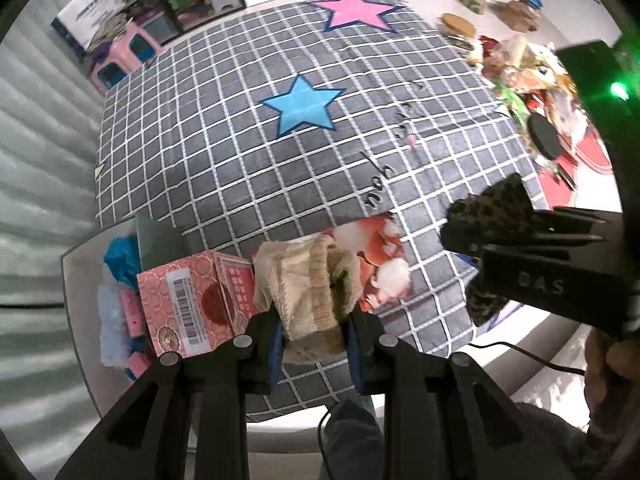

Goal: Organize soft objects
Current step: 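Carry the beige cuff and leopard scrunchie with both tools over the white box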

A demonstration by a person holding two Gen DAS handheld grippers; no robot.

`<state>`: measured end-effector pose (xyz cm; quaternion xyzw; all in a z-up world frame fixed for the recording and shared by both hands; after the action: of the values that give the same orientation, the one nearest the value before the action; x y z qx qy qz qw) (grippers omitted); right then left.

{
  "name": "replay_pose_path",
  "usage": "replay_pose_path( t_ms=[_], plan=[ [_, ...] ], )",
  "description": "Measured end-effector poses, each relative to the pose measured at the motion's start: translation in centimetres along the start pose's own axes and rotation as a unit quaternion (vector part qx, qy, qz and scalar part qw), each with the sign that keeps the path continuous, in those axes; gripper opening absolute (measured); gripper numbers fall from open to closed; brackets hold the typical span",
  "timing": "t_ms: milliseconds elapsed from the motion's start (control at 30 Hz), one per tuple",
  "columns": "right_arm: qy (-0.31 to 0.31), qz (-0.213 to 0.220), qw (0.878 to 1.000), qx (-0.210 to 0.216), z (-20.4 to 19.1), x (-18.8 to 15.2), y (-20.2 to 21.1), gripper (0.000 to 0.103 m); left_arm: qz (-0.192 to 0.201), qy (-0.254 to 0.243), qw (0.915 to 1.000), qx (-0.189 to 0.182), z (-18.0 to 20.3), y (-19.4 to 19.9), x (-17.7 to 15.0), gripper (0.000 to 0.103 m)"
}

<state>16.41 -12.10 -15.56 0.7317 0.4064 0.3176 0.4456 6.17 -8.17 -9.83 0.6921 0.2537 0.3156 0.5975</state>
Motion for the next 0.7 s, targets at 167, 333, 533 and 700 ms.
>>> replay_pose_path(
  t_ms=[167, 333, 533, 700],
  plan=[
    [-0.011, 0.01, 1.0, 0.006, -0.5, -1.3, 0.9, 0.048, 0.018, -0.021, 0.9996, 0.0, 0.2, 1.6, -0.6, 0.028],
    [-0.018, 0.011, 1.0, 0.005, -0.8, -2.5, 1.2, 0.048, 0.029, -0.028, 0.9992, -0.001, -0.1, 2.4, -0.8, 0.028],
    [-0.007, 0.019, 1.0, -0.002, -2.0, -3.1, 1.7, 0.048, 0.046, -0.031, 0.9984, -0.007, -0.1, 3.5, -1.5, 0.028],
    [0.004, 0.023, 1.0, -0.008, -3.2, -3.5, 2.0, 0.048, 0.057, -0.016, 0.9982, -0.01, -1.1, 4.2, -2.2, 0.028]
  ],
)
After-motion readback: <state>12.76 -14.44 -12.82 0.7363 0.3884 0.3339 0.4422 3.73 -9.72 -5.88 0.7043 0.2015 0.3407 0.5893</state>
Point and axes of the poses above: each gripper's, at about its wrist camera, not at the fingertips, and y roughly against the way its jaws point, z to its right, x to its top, the point moved 9 cm from there along -y, roughly the way its jaws point, and after that the axes turned 5 degrees about x, right-handed, at the moved point
